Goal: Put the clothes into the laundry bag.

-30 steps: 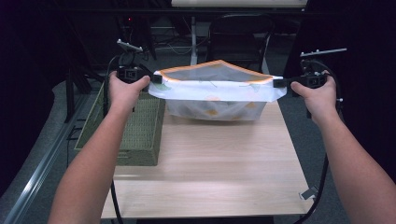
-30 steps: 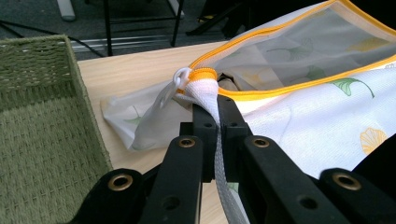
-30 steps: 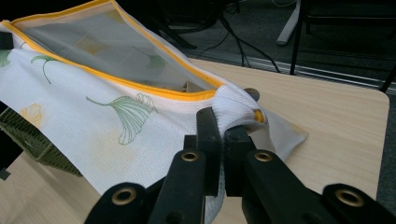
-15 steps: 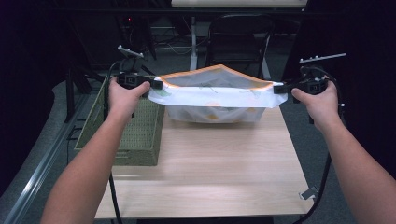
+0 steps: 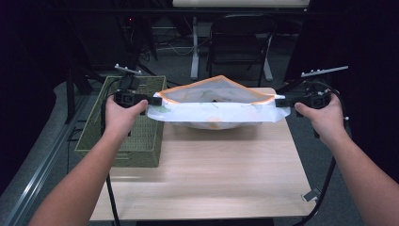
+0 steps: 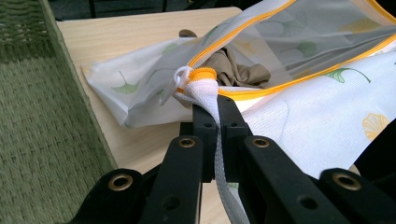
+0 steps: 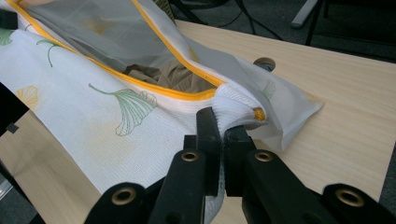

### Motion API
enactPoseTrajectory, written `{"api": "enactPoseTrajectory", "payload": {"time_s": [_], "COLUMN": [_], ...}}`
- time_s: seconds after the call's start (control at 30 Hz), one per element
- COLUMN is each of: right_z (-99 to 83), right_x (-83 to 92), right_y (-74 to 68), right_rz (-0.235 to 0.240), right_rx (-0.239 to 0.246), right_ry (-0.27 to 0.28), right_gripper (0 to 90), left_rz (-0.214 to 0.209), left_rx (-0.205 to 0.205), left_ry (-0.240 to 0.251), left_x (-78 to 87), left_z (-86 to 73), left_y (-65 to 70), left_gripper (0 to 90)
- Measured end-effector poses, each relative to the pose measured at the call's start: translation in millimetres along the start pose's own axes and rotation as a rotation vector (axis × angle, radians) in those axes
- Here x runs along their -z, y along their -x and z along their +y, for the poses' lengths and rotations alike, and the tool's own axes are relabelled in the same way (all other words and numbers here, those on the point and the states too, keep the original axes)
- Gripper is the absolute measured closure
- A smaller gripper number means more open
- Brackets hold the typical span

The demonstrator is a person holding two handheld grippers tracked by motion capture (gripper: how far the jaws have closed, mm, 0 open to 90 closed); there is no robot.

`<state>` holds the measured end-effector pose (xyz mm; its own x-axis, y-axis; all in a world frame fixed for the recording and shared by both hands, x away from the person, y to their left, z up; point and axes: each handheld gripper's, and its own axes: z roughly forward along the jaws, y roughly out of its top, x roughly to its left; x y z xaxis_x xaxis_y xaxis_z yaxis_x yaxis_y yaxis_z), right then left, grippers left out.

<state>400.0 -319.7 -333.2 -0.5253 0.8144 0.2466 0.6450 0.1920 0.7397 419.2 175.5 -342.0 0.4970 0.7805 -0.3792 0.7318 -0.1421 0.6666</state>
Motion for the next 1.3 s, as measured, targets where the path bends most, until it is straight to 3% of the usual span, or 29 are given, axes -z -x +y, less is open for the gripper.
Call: {"api": "enactPoseTrajectory", "payload": {"time_s": [0.4, 0.6, 1.3], "right_z": [-30.2, -48.7, -112.2], "right_x": [2.3, 2.0, -5.4], "right_y": [-5.4, -5.9, -19.9], "right_rz": [0.011, 0.019, 0.039], "right_rx": [0.01, 0.004, 0.019], "right_ry": [-0.022, -0.042, -0.05], "right_gripper": [88.4, 88.4, 88.2], "left_rz": [-0.018, -0.014, -0.05], "left_rx": [-0.026, -0.058, -0.045], "left_ry": [-0.021, -0.034, -0.034], "left_x": [2.2, -0.7, -9.8], "left_z": [-32.4, -52.9, -123.8], "left_y": [10.4, 16.2, 13.0], "left_gripper": [88.6, 88.7, 88.6]}}
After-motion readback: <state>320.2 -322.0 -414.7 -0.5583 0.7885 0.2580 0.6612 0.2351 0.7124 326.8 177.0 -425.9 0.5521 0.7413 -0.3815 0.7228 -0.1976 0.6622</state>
